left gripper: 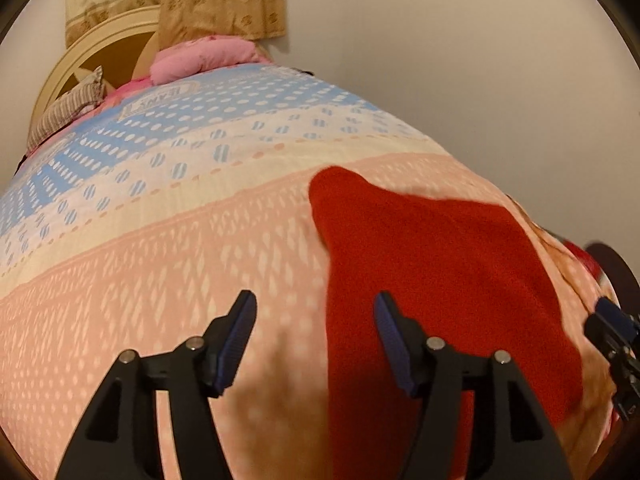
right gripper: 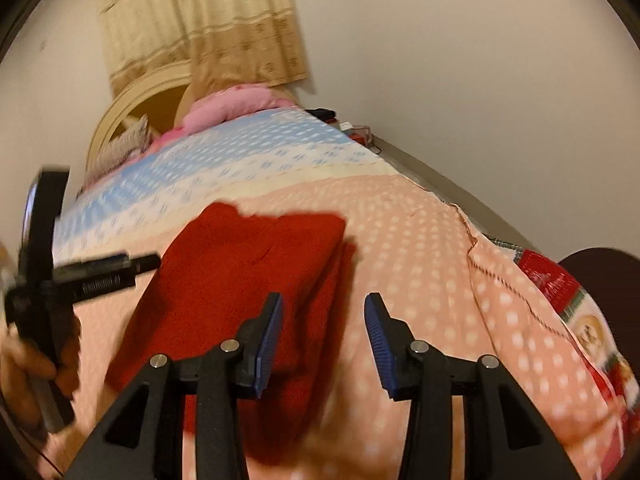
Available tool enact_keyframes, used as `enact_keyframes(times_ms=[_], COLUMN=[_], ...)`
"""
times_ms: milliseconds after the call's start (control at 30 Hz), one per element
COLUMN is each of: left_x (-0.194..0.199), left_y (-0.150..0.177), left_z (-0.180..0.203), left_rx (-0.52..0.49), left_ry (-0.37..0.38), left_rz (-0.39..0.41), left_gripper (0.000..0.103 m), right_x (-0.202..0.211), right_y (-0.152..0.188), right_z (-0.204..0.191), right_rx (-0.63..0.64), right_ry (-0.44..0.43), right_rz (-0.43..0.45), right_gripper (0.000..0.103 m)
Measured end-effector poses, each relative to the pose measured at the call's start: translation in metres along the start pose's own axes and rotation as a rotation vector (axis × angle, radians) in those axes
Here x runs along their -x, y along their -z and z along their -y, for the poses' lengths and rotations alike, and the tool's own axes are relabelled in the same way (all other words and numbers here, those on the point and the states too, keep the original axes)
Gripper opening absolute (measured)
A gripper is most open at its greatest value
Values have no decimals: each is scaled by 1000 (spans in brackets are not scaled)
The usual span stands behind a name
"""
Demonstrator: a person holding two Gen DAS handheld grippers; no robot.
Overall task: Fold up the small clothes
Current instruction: 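Fold the lifted half over the bundle with both tools, then open both tools and release the folded cardigan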
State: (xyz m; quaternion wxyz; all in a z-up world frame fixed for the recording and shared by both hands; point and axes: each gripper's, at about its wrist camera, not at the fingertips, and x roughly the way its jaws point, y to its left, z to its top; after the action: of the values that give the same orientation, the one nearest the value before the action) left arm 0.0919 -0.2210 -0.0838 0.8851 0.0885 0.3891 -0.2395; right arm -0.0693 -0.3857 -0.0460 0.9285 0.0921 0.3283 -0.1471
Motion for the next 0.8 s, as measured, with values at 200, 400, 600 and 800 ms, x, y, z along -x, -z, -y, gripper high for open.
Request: enact_keyframes(times_ms=[200,400,600,800], left_x=[6,7,23,47], left_y=[35,49,54,63], left_z=[11,17,17,8], left_rx=[-43,-82,-108,-97], left_ry=[-5,-44,-44,-13], left_rz=[-19,9,12,6], left_gripper=[64,64,64,64], right_x=[7,-20,-15,33], right_y=[22,44,51,59], right_z=[-23,-22,-16,-29], right_rx=[16,-20,-71,-65], right_ry=[-13,-1,22,55], right_rz=[-48,-152,-172,-105], right_gripper=[43,20,20,31])
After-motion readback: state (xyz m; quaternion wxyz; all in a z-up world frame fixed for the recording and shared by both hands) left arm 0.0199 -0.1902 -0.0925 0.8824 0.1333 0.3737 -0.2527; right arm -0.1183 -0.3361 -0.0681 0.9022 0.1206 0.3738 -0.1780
